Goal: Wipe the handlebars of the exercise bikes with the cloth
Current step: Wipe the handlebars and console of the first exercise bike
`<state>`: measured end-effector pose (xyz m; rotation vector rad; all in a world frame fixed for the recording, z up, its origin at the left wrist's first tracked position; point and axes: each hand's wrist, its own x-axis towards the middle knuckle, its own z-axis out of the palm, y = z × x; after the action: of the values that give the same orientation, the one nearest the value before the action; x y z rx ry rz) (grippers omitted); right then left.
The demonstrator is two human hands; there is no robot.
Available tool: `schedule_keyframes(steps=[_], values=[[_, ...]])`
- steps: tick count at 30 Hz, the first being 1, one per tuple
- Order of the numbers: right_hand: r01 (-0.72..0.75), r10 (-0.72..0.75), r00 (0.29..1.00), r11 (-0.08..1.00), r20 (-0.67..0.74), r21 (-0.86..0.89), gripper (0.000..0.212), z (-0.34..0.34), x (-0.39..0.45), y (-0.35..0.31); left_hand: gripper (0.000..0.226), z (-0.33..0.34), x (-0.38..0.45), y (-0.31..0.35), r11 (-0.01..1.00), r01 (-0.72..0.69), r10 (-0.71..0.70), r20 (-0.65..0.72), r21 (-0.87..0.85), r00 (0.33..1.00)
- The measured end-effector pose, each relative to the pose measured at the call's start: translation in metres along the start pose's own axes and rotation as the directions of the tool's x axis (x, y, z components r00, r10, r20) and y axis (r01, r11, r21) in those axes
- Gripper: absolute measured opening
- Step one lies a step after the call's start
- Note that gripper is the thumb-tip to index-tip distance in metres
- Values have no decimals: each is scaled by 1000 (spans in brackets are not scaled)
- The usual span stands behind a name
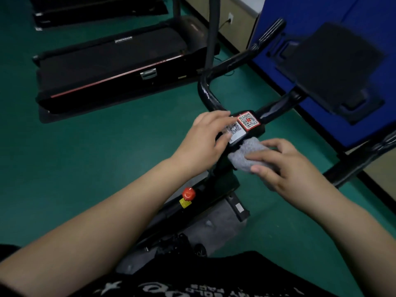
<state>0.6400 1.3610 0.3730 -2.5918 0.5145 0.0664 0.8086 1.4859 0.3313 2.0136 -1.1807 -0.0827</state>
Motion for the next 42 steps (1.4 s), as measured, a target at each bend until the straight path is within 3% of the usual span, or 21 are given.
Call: schedule_keyframes(steps=[4, 9, 14, 22, 28, 33, 37, 42], values=[[-64, 60, 982, 998, -177, -17, 18, 13, 3, 1, 43, 12, 7, -8, 996, -91, 90, 55, 8, 994], [-125, 124, 939, 992, -322, 17, 10, 28, 32, -16, 45, 14, 18, -16, 984, -177, 177, 60, -9, 982], [-146, 135, 964, 989, -231, -30, 17, 21, -12, -9, 43, 17, 18, -21, 974, -223, 223, 25, -32, 974], [-220, 199, 905, 976, -376, -12, 11, 38, 24, -27, 44, 18, 18, -19, 978, -205, 205, 9, -39, 979], [-222, 192, 946, 971, -261, -89, 12, 25, -21, -15, 46, 15, 15, -17, 980, -196, 197, 47, -37, 979], [-251, 203, 911, 963, -358, -93, 9, 34, -12, -20, 46, 15, 16, -16, 985, -170, 172, 48, -34, 984], [-252, 187, 899, 961, -397, -116, 12, 48, 29, -35, 44, 13, 19, -15, 985, -169, 170, 50, -19, 984], [-164, 92, 949, 961, -303, -224, 17, 36, -24, -11, 44, 12, 19, -12, 988, -150, 151, 61, -23, 987]])
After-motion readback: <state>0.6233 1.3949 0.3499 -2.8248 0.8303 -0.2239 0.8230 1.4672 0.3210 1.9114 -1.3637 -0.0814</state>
